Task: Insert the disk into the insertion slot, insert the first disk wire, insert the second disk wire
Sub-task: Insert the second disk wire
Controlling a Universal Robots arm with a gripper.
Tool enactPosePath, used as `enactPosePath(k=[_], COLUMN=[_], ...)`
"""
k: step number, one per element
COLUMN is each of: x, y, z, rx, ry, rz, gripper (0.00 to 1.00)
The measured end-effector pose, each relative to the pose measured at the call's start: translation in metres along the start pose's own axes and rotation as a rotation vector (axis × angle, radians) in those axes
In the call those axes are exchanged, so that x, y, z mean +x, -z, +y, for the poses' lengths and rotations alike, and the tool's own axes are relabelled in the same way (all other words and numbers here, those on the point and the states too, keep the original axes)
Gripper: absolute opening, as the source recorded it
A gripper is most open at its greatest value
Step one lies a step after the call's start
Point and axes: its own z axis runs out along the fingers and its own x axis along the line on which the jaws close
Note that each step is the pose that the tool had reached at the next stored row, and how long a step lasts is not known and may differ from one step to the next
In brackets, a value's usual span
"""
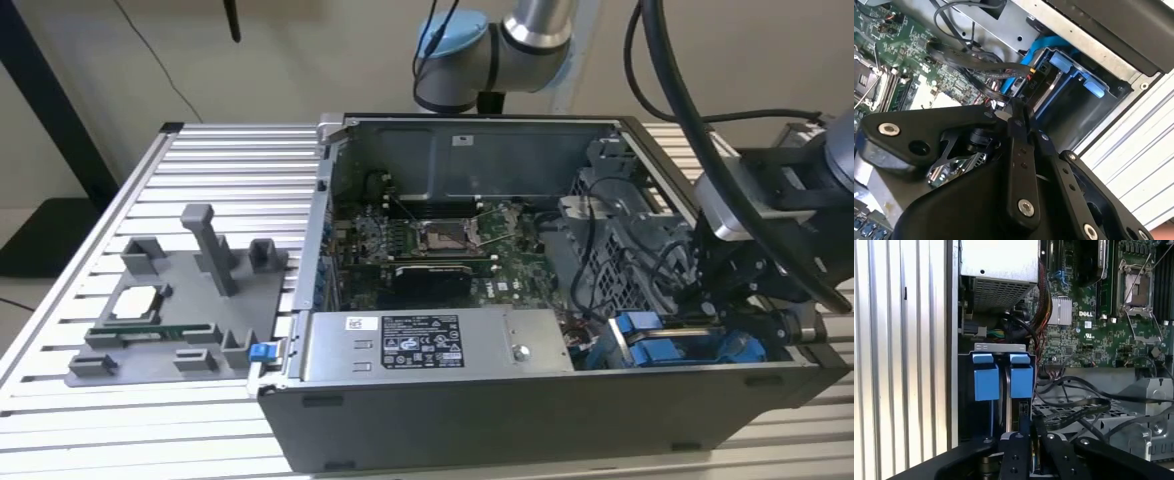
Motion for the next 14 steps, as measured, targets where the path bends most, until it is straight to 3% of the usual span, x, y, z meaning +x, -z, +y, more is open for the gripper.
enactPosePath(k=[14], x=[-0.0001], y=[-0.0021], z=[-0.0006], rx=[0.0052], ry=[0.003], rz=[-0.0004], gripper=[0.0])
